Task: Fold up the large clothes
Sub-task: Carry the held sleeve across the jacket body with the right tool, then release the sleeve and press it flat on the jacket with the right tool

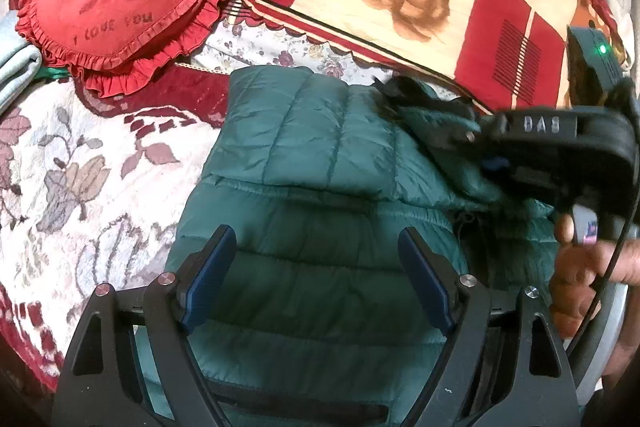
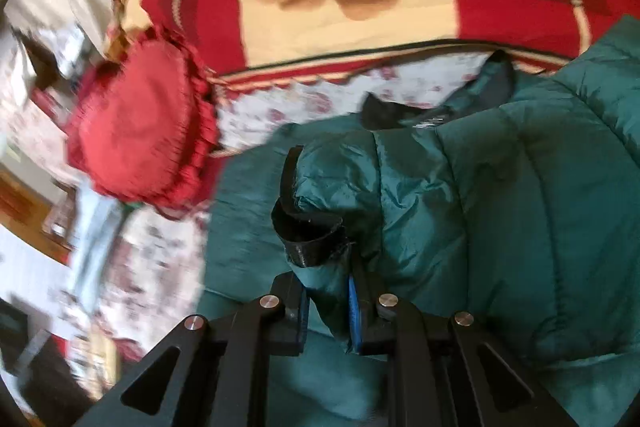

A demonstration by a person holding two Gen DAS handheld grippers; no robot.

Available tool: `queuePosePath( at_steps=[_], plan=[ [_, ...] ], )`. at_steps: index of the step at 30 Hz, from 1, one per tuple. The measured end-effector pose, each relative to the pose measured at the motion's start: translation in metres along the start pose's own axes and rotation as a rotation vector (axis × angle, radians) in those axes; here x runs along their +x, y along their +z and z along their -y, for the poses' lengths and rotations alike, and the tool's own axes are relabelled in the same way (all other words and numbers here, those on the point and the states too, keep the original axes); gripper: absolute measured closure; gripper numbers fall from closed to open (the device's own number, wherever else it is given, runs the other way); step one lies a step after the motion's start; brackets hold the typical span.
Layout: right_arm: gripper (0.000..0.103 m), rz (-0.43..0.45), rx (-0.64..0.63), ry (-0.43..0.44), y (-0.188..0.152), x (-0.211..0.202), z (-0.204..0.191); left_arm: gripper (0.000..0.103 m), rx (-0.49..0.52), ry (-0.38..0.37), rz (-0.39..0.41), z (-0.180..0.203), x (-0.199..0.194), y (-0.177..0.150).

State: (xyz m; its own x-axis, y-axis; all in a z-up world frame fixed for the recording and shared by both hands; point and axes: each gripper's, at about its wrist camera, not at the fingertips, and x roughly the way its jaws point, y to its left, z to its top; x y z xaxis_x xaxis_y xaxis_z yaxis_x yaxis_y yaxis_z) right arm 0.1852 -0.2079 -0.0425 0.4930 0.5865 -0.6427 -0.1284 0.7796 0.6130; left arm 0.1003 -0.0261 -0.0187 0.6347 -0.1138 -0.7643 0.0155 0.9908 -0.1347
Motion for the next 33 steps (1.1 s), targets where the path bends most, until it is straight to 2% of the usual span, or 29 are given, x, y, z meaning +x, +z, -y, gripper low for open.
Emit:
queuePosePath(
  at_steps=[4, 6, 9, 11, 13, 20, 25, 28, 33],
  plan=[
    [0.088, -0.044, -0.011, 0.055, 0.002, 0.018, -0.014, 0.020, -0.008, -0.001, 0.008, -0.004, -0.004, 0.000],
    [0.086, -0.091, 0.037, 0.090, 0.005, 0.031, -0.011, 0.020, -0.012, 0.002, 0.010, -0.007, -0.006, 0.000],
    [0.069, -0.097, 0.097, 0.122, 0.006, 0.034, -0.006, 0.020, -0.023, 0.006, 0.007, -0.012, -0.006, 0.000],
    [0.051, -0.081, 0.085, 0.135, 0.006, 0.024, -0.010, 0.020, -0.034, 0.003, 0.010, -0.016, -0.006, 0.001],
    [0.040, -0.061, 0.072, 0.132, 0.005, 0.012, -0.013, 0.020, -0.043, 0.000, 0.009, -0.017, -0.006, 0.001],
    [0.037, 0.026, 0.030, 0.117, -0.007, -0.059, -0.010, 0.020, -0.040, -0.052, 0.020, -0.002, -0.007, 0.009],
    [0.033, 0.098, -0.041, 0.039, -0.020, -0.113, 0.000, 0.020, -0.074, -0.084, 0.022, 0.005, 0.002, 0.025],
    [0.030, 0.154, -0.031, 0.003, -0.025, -0.148, 0.020, 0.020, -0.069, -0.057, -0.037, 0.013, 0.024, 0.031],
    [0.028, 0.208, 0.045, -0.026, -0.032, -0.188, 0.059, 0.020, -0.064, -0.016, -0.053, 0.024, 0.047, 0.036]
  ],
)
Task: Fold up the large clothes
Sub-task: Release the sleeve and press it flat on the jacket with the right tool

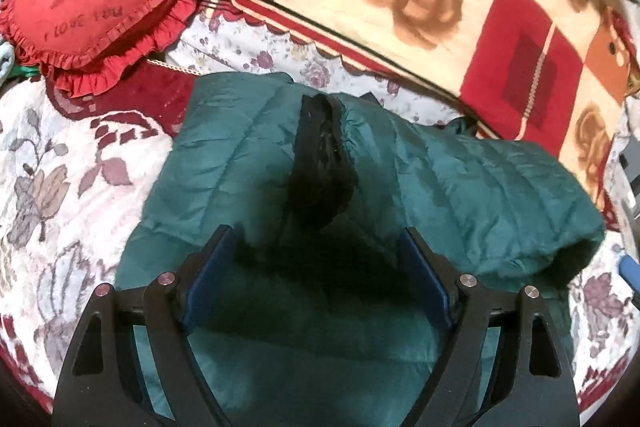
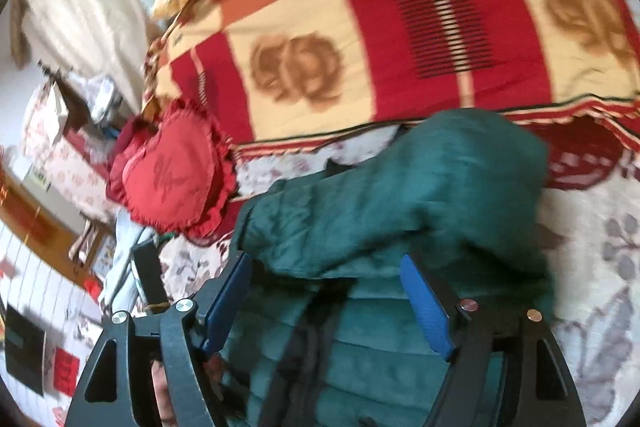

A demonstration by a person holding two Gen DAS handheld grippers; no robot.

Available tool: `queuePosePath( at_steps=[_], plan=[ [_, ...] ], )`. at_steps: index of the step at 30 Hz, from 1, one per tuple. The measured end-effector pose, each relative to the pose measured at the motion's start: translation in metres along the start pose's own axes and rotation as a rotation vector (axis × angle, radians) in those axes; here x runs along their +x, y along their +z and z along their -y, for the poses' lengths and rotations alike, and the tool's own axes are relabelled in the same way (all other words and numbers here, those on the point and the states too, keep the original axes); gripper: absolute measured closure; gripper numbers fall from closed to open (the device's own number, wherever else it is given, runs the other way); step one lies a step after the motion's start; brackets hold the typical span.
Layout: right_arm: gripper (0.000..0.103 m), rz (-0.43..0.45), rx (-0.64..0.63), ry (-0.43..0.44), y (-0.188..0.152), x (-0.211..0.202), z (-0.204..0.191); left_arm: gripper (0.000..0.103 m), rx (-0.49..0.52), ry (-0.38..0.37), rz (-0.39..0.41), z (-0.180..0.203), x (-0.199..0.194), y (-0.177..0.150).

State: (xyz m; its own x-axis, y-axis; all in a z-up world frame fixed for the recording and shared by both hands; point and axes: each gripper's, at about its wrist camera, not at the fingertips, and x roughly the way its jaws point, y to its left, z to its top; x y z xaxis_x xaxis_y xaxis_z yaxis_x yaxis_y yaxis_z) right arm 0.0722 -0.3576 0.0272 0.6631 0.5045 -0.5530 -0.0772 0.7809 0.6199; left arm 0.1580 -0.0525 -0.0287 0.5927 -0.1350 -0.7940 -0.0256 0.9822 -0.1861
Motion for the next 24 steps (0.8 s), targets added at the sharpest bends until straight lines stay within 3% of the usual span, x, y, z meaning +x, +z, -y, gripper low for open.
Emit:
queuePosePath(
  at_steps=[2, 3, 4, 6, 7, 11, 17, 24],
  plan=[
    [0.028, 0.019, 0.016, -0.015, 0.001, -0.010, 0.012, 0.020, -0.016, -0.026, -0.005, 0.001, 0.004, 0.003],
    [0.028, 0.027, 0.020, -0.024, 0.002, -0.013, 0.016, 0.028, -0.028, -0.053, 0.003, 0.001, 0.004, 0.005],
    [0.028, 0.036, 0.025, -0.032, 0.003, -0.016, 0.019, 0.049, -0.042, -0.081, 0.014, 0.001, 0.003, 0.007],
    [0.028, 0.054, 0.035, -0.058, 0.006, -0.017, 0.026, 0.078, -0.046, -0.092, 0.011, 0.003, 0.001, 0.014],
    [0.028, 0.061, 0.034, -0.073, 0.007, -0.018, 0.028, 0.083, -0.046, -0.120, 0.008, 0.004, -0.001, 0.017],
    [0.029, 0.070, -0.003, -0.169, 0.014, -0.009, 0.028, 0.086, -0.006, -0.137, 0.060, 0.004, -0.020, 0.030],
    [0.031, 0.064, -0.006, -0.171, 0.023, 0.012, 0.022, 0.088, -0.016, -0.108, 0.088, -0.023, -0.028, 0.035],
    [0.031, -0.062, -0.091, -0.234, 0.022, 0.072, 0.010, 0.088, -0.055, -0.026, 0.060, -0.056, -0.003, 0.029]
  ],
)
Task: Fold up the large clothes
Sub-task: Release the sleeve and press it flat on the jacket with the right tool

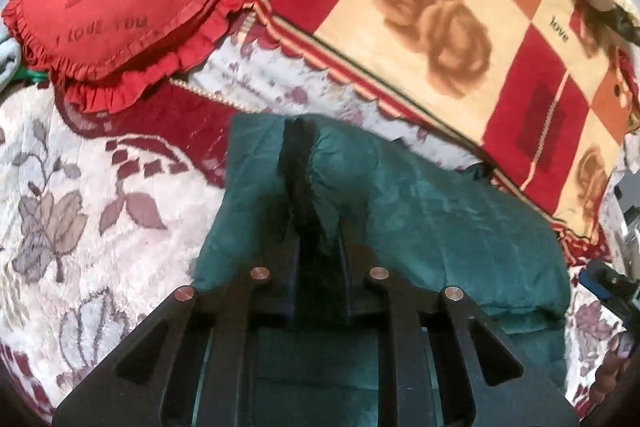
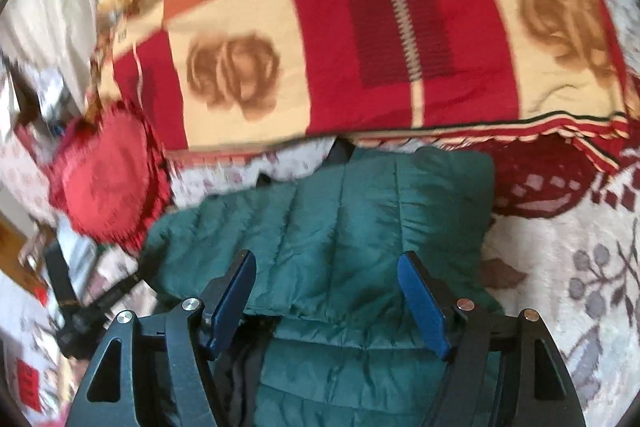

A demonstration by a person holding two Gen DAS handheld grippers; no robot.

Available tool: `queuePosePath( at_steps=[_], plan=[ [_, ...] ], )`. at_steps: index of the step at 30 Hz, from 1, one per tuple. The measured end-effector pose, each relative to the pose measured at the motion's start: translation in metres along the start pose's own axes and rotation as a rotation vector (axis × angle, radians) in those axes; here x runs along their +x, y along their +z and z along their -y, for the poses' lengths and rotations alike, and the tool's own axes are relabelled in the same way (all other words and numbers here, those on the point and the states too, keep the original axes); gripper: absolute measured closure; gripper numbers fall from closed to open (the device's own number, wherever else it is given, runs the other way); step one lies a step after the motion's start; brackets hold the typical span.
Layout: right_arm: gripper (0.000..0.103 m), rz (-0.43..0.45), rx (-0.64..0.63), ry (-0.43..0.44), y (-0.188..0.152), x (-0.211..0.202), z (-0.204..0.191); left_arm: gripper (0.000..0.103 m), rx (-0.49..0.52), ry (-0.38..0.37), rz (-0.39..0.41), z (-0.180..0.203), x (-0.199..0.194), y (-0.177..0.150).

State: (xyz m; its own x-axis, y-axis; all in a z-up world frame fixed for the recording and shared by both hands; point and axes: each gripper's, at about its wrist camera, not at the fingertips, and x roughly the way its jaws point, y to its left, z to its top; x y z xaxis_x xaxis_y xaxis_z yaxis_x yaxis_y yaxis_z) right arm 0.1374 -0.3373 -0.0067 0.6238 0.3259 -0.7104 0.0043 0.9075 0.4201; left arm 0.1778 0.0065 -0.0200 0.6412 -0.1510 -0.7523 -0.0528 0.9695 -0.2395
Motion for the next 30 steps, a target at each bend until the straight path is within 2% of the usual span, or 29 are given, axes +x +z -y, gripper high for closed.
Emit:
queuePosePath(
  at_steps=[4, 7, 9, 13, 17, 18, 19, 21, 24, 26, 30],
  plan=[
    [0.031, -0.117, -0.071, -0.098, -0.018, 0.049, -0.005, 0.088, 0.021, 0.026, -0.010, 0.000, 0.011, -0.009],
    [0.031, -0.103, -0.149, -0.163, -0.033, 0.065, -0.010, 0.088, 0.014, 0.015, -0.014, -0.001, 0.013, -0.011],
    [0.031, -0.098, -0.168, -0.182, -0.034, 0.063, -0.014, 0.086, 0.028, 0.019, -0.012, -0.001, 0.010, -0.010],
    [0.031, -0.073, -0.157, -0.171, -0.031, 0.040, -0.014, 0.074, 0.027, 0.045, -0.022, 0.000, -0.004, -0.007],
    [0.031, 0.002, -0.154, -0.143, -0.030, 0.006, -0.012, 0.073, 0.040, 0.061, 0.036, 0.004, -0.032, -0.002],
    [0.031, 0.019, -0.155, -0.149, -0.030, 0.001, -0.015, 0.068, 0.047, 0.062, 0.051, 0.006, -0.038, -0.001],
    [0.031, 0.034, -0.151, -0.157, -0.028, -0.004, -0.016, 0.053, 0.054, 0.058, 0.068, 0.009, -0.043, 0.000],
    [0.031, 0.053, -0.127, -0.161, -0.023, -0.013, -0.011, 0.032, 0.065, 0.048, 0.106, 0.016, -0.052, 0.003],
    [0.031, 0.062, -0.100, -0.161, -0.013, -0.011, -0.010, 0.031, 0.113, 0.053, 0.139, 0.032, -0.052, 0.007],
    [0.031, 0.062, -0.113, -0.160, -0.009, -0.004, -0.017, 0.031, 0.153, 0.060, 0.113, 0.043, -0.041, 0.010],
    [0.031, 0.048, -0.188, -0.144, -0.006, 0.020, -0.043, 0.031, 0.209, 0.123, 0.069, 0.054, -0.006, 0.012]
  ],
)
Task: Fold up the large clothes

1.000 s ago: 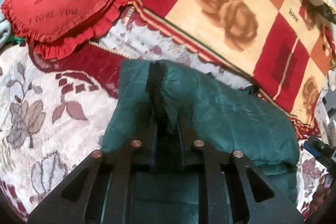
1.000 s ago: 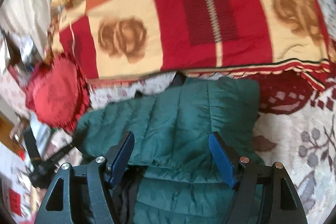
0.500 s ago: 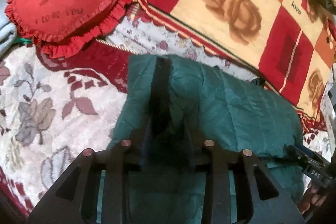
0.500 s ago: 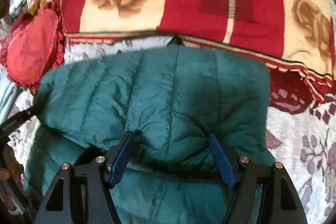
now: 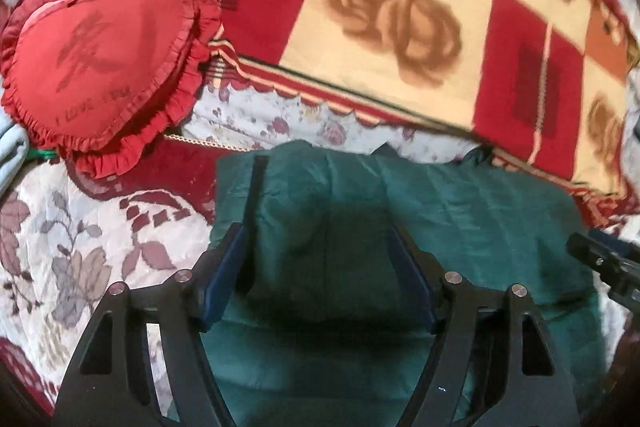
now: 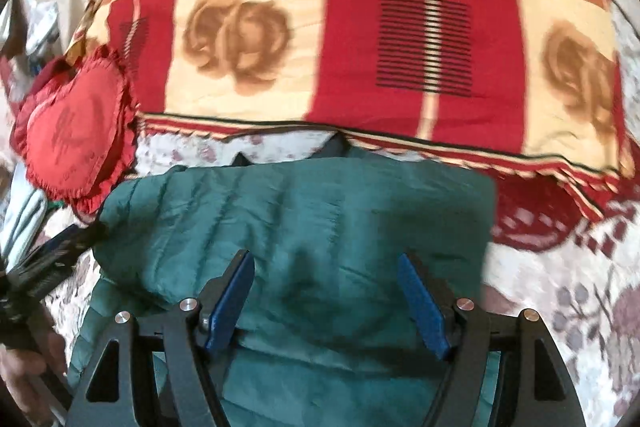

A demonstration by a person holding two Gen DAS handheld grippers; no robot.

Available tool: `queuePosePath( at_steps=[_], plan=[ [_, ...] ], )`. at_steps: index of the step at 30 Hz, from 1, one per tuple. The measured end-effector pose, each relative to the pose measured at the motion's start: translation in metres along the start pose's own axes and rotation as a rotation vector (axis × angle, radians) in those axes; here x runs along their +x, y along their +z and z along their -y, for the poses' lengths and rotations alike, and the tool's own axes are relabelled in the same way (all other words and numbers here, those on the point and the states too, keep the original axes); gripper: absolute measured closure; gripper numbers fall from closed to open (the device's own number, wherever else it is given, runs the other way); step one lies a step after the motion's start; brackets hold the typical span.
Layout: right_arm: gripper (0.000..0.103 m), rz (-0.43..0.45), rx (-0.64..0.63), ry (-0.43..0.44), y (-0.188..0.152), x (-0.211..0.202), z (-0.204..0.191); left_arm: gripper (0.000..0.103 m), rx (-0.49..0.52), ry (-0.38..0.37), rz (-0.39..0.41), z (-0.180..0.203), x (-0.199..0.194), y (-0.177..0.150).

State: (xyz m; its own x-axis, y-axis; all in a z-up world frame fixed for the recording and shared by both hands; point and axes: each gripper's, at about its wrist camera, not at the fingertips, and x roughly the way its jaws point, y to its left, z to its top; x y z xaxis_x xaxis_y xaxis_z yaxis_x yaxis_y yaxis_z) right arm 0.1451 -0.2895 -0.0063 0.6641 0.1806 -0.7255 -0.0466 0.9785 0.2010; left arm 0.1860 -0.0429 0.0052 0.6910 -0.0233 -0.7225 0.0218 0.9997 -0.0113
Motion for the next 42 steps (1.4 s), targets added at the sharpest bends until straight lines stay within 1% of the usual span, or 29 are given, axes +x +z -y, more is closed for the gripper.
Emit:
queuePosePath(
  at_steps=[2, 5, 7, 10, 12, 15, 17, 19, 22, 25, 29, 31, 34, 38, 40, 42],
  plan=[
    [0.031, 0.001, -0.042, -0.012, 0.004, 0.015, -0.015, 0.031, 0.006, 0.028, -0.029, -0.001, 0.018, 0.000],
    [0.031, -0.014, -0.062, -0.018, 0.009, 0.039, -0.028, 0.031, 0.007, 0.058, -0.073, -0.007, 0.041, -0.002],
    [0.031, -0.028, -0.072, -0.026, 0.009, 0.055, -0.034, 0.029, -0.016, 0.040, -0.089, -0.014, 0.051, -0.004],
    [0.031, -0.053, -0.121, -0.074, 0.004, 0.075, -0.043, 0.029, -0.045, 0.015, -0.094, -0.022, 0.060, -0.005],
    [0.030, -0.078, -0.110, -0.089, -0.001, 0.087, -0.041, 0.027, -0.029, 0.017, -0.098, -0.021, 0.064, -0.006],
    [0.028, -0.078, -0.056, -0.072, -0.003, 0.095, -0.033, 0.026, -0.010, 0.028, -0.100, -0.017, 0.068, -0.007],
    [0.028, -0.090, -0.040, -0.061, -0.001, 0.091, -0.030, 0.025, -0.006, 0.033, -0.103, -0.015, 0.069, -0.008],
    [0.028, -0.084, -0.031, -0.046, 0.002, 0.078, -0.026, 0.025, -0.004, 0.034, -0.105, -0.015, 0.070, -0.007],
    [0.028, -0.019, 0.014, -0.031, 0.007, 0.042, -0.009, 0.025, -0.008, 0.030, -0.103, -0.016, 0.071, -0.007],
    [0.028, 0.021, 0.029, -0.072, 0.010, 0.022, 0.015, 0.025, -0.009, 0.030, -0.102, -0.016, 0.071, -0.008],
    [0.028, -0.034, 0.058, -0.163, 0.006, 0.033, 0.053, 0.024, -0.004, 0.036, -0.100, -0.016, 0.072, -0.008],
    [0.028, -0.054, 0.069, -0.161, 0.002, 0.042, 0.064, 0.022, -0.004, 0.030, -0.102, -0.016, 0.073, -0.009],
    [0.028, -0.086, 0.080, -0.147, -0.006, 0.058, 0.071, 0.020, -0.003, 0.026, -0.102, -0.014, 0.074, -0.009],
    [0.027, -0.084, 0.061, -0.182, -0.008, 0.060, 0.067, 0.020, -0.004, 0.025, -0.101, -0.014, 0.075, -0.010],
    [0.027, -0.075, 0.071, -0.192, -0.008, 0.052, 0.066, 0.020, -0.003, 0.028, -0.103, -0.014, 0.074, -0.009],
    [0.027, -0.045, 0.095, -0.179, -0.009, 0.033, 0.063, 0.020, -0.003, 0.028, -0.102, -0.014, 0.074, -0.010]
  ],
)
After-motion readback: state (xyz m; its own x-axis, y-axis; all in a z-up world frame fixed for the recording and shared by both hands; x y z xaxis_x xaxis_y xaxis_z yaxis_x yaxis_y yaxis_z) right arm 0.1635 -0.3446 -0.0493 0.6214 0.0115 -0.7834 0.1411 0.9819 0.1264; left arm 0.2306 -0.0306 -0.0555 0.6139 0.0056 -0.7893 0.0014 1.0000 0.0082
